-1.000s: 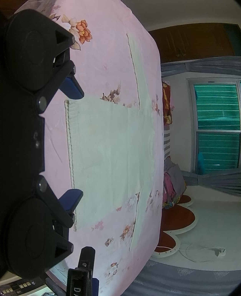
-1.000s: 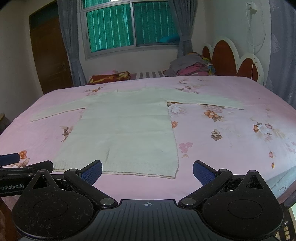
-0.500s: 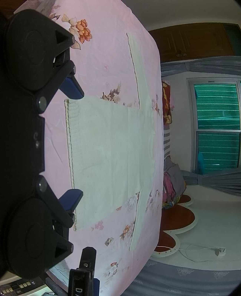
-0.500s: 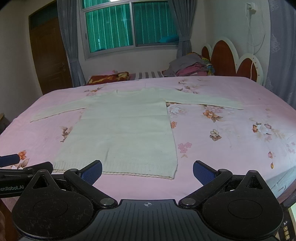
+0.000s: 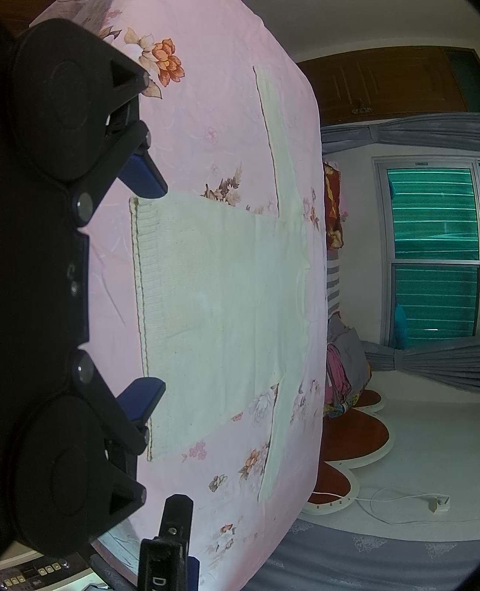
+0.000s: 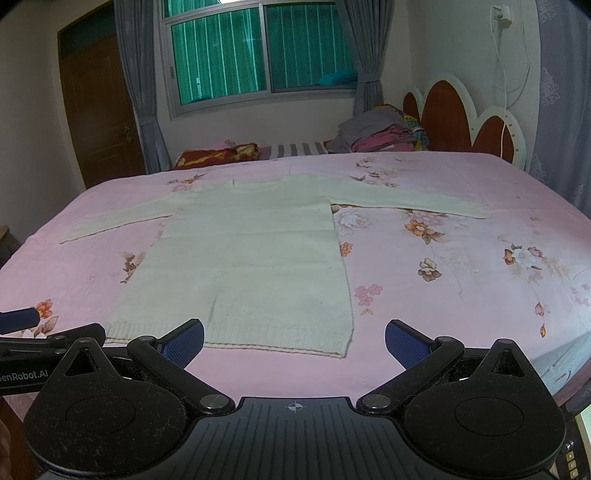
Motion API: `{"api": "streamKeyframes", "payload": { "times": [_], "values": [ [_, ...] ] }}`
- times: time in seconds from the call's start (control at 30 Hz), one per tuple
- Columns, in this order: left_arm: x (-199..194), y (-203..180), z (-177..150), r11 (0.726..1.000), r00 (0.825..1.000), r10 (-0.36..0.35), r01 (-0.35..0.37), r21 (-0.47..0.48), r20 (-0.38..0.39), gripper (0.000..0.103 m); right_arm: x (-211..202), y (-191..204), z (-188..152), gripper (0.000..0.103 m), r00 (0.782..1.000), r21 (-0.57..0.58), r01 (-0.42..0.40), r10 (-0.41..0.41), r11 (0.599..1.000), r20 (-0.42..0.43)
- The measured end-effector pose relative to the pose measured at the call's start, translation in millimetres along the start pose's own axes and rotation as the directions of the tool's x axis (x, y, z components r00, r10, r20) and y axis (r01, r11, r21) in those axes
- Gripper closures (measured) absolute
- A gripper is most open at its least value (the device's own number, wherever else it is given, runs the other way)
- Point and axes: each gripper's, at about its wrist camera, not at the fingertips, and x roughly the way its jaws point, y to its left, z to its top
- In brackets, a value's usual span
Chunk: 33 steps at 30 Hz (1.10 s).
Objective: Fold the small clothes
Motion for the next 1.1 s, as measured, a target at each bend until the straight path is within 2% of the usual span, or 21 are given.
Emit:
{"api": "streamKeyframes", "payload": {
  "times": [1.1],
  "values": [
    [5.4,-0.9,0.2,1.000,1.000,0.011,-0.011,-0.008,-0.014,0.000,0.9,-2.6,0.6,0.000,1.000,0.000,-0.004,0.004,1.000,-0.002]
  ]
}}
